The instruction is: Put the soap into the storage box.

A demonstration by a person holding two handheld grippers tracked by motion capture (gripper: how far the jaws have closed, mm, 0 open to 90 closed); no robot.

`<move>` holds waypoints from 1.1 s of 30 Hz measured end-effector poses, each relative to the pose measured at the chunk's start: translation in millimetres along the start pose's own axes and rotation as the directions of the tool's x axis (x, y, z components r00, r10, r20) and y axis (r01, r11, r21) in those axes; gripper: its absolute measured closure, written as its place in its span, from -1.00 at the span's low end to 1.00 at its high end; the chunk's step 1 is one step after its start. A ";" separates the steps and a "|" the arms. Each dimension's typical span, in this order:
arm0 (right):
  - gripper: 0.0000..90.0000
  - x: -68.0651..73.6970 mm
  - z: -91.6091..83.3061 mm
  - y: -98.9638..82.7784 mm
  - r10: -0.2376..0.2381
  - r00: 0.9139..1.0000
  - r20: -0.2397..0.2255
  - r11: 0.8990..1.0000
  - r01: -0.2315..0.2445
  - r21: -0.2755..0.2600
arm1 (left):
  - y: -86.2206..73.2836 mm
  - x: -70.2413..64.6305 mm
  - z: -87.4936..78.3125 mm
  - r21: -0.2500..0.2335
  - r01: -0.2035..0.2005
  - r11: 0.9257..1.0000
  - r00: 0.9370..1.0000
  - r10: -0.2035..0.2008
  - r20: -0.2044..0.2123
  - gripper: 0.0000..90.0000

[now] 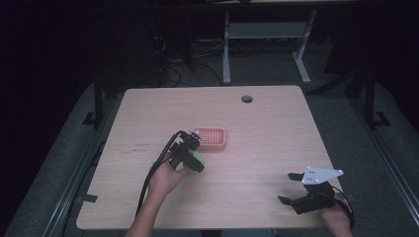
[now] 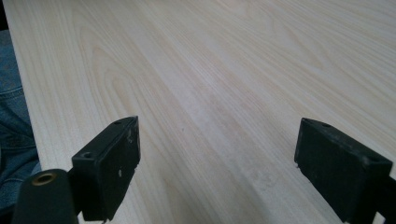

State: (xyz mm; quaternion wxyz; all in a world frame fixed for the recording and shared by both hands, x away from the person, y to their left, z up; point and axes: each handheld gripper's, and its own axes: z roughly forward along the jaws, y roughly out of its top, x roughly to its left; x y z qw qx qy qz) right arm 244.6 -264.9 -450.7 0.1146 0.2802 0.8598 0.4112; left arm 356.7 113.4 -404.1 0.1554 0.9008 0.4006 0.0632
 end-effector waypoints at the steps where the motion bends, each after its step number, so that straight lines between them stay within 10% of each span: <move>1: -0.69 0.2 0.1 0.2 -0.001 1.000 -0.001 1.000 0.001 0.002 | 2.2 1.0 0.7 0.001 -0.003 1.000 1.000 0.003 0.004 -0.41; 33: -0.69 -1.7 -2.8 -0.8 0.009 1.000 0.002 1.000 -0.009 -0.013 | 68.8 19.8 3.9 0.022 0.000 1.000 1.000 -0.001 0.028 -0.41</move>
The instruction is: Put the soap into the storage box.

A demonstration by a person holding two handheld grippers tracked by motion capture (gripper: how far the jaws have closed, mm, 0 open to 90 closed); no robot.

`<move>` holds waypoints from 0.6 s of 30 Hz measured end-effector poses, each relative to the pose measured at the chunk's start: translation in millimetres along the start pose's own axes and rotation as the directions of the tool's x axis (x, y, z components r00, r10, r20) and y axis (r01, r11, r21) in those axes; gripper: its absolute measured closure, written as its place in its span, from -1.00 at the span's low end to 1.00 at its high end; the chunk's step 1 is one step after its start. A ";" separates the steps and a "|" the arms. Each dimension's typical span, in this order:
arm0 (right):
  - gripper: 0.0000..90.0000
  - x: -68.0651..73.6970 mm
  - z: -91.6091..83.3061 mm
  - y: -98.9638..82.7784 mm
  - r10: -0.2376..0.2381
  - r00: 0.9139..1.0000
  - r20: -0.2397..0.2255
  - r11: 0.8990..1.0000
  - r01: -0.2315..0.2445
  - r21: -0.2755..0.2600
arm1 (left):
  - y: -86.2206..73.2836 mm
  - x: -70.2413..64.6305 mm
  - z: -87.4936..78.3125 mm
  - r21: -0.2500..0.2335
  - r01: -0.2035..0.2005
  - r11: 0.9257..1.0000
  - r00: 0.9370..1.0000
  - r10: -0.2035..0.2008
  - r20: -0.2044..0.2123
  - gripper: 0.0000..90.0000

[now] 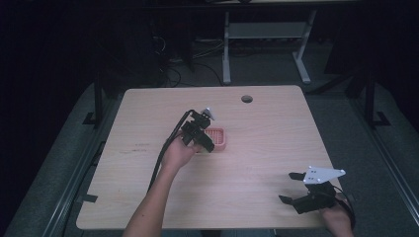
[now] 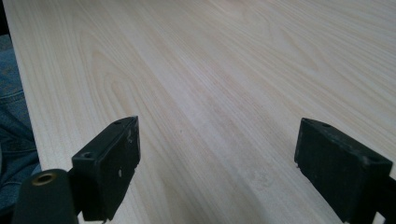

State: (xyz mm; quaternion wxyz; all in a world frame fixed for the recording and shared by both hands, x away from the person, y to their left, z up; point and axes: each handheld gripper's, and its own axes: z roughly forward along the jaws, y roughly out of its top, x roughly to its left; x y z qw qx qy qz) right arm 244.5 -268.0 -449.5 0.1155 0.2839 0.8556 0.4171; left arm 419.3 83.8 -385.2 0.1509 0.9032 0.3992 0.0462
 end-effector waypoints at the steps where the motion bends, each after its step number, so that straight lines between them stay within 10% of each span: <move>1: -0.69 -0.1 0.0 0.0 0.000 1.000 0.000 1.000 0.000 0.000 | 1.8 0.7 -0.2 -0.001 0.003 1.000 1.000 -0.003 0.000 -0.41; 18: -0.69 -0.5 0.2 -0.4 -0.001 1.000 -0.001 1.000 0.001 -0.001 | 35.0 5.6 -1.8 0.022 -0.012 1.000 1.000 0.012 -0.023 -0.41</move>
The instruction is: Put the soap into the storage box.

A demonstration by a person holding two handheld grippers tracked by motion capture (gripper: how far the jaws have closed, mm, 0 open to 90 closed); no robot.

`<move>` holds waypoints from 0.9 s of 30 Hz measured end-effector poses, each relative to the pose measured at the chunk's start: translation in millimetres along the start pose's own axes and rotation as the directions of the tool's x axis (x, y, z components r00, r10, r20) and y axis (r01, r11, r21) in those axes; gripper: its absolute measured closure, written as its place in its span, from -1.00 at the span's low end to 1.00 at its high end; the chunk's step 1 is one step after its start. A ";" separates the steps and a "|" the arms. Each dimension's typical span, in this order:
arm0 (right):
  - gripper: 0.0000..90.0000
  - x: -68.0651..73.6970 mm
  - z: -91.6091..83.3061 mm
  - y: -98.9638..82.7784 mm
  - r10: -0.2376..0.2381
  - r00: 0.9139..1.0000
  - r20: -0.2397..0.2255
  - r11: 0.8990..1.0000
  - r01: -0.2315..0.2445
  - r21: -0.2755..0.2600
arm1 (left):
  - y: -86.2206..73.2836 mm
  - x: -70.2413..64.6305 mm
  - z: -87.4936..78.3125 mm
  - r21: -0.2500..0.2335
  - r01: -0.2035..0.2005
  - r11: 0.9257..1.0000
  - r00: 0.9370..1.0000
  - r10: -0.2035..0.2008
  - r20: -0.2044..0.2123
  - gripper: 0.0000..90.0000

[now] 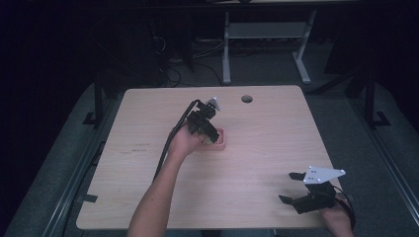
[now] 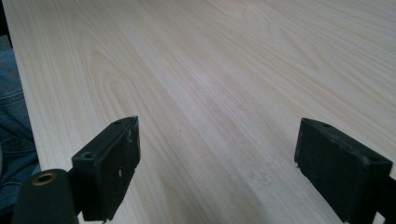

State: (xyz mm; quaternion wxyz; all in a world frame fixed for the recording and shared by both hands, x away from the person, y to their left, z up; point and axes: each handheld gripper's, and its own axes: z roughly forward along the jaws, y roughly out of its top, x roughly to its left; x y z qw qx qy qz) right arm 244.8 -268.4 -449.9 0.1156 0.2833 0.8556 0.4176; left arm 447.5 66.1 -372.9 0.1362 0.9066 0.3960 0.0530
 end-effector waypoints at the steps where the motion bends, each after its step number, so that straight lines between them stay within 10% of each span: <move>1: -0.69 -0.1 0.0 -0.1 0.000 1.000 0.000 1.000 0.000 0.000 | 2.4 0.1 0.1 -0.003 0.000 1.000 1.000 0.000 -0.002 -0.41; 27: -0.69 -0.3 0.3 -0.5 0.004 1.000 -0.003 1.000 -0.004 -0.003 | 29.7 15.7 15.9 0.017 0.055 0.998 0.998 -0.055 -0.004 -0.41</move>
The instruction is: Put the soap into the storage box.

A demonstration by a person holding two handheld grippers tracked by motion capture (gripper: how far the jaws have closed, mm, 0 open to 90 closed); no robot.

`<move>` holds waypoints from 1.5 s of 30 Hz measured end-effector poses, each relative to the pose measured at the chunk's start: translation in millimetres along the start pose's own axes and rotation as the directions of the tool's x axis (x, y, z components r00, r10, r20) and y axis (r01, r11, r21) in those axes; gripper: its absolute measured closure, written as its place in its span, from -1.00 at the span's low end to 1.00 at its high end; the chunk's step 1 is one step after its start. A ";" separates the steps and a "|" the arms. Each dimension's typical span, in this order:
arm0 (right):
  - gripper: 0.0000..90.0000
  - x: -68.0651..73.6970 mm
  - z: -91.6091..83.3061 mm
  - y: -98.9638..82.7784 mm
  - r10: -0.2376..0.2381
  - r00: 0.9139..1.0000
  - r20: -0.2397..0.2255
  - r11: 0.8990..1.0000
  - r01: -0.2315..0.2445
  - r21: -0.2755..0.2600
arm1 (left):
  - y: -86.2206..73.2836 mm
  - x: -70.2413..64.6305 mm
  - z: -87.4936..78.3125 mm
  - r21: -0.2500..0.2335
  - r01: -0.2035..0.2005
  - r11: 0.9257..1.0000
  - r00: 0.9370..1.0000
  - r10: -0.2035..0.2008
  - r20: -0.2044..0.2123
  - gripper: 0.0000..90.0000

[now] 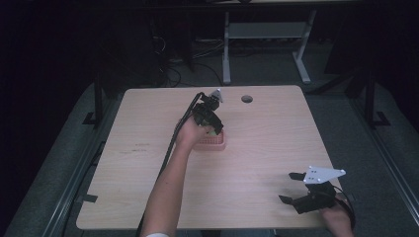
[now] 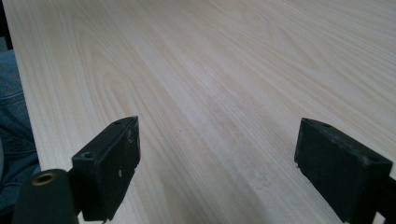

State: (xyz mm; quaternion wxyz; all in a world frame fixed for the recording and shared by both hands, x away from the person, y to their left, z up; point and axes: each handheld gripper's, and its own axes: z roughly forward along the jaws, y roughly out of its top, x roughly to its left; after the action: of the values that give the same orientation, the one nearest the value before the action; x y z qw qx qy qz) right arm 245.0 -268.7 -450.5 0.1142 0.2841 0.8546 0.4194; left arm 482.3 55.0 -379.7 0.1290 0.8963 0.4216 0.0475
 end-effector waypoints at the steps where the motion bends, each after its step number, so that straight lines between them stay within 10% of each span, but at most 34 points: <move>1: -0.69 0.0 0.1 0.0 0.000 1.000 0.000 1.000 0.000 0.000 | 0.4 0.8 1.1 0.010 0.003 1.000 1.000 -0.003 0.002 -0.41; 45: -0.69 1.2 -0.8 0.6 -0.006 1.000 0.000 1.000 0.006 0.001 | -5.1 10.1 42.6 0.090 0.072 0.993 0.997 -0.076 0.034 -0.41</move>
State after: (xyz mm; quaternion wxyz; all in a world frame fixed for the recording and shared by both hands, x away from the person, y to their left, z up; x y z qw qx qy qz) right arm 243.9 -268.2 -449.5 0.1153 0.2816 0.8556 0.4187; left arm 493.3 57.7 -422.3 0.0984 0.8857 0.4537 0.0071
